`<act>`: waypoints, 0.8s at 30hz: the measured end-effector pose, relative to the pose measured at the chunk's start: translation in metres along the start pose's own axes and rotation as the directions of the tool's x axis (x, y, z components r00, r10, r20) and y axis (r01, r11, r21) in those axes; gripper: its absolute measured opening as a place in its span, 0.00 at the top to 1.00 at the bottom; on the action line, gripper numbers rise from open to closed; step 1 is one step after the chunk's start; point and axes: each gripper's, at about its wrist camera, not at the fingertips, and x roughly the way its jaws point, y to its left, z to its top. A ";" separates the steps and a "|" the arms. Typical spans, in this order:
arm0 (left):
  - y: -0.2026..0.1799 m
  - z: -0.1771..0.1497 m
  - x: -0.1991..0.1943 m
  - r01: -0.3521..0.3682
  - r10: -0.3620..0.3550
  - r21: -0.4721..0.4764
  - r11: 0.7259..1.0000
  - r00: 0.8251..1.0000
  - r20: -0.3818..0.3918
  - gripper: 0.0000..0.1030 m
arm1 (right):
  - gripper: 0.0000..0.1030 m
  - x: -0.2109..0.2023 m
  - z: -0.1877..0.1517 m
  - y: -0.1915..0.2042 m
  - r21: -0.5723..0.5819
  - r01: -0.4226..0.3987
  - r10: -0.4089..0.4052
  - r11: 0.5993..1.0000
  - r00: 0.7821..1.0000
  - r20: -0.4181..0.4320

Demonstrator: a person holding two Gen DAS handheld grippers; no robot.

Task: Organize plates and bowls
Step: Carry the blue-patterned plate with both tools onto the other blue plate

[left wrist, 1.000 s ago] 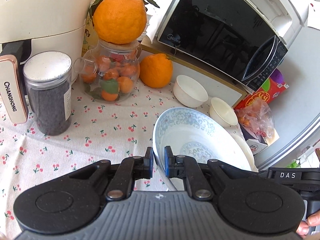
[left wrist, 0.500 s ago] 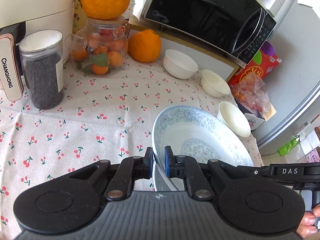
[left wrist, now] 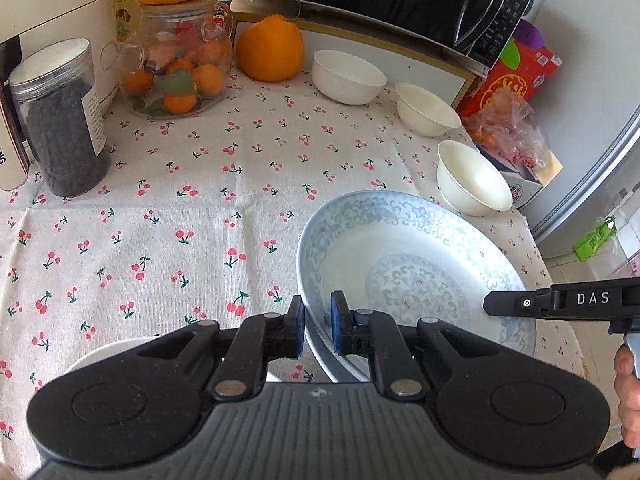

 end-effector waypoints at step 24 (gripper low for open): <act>-0.006 -0.003 0.006 -0.033 0.036 0.071 0.997 0.998 -0.051 0.86 | 0.82 0.008 0.001 0.002 -0.026 0.016 -0.017 1.000 0.998 -0.059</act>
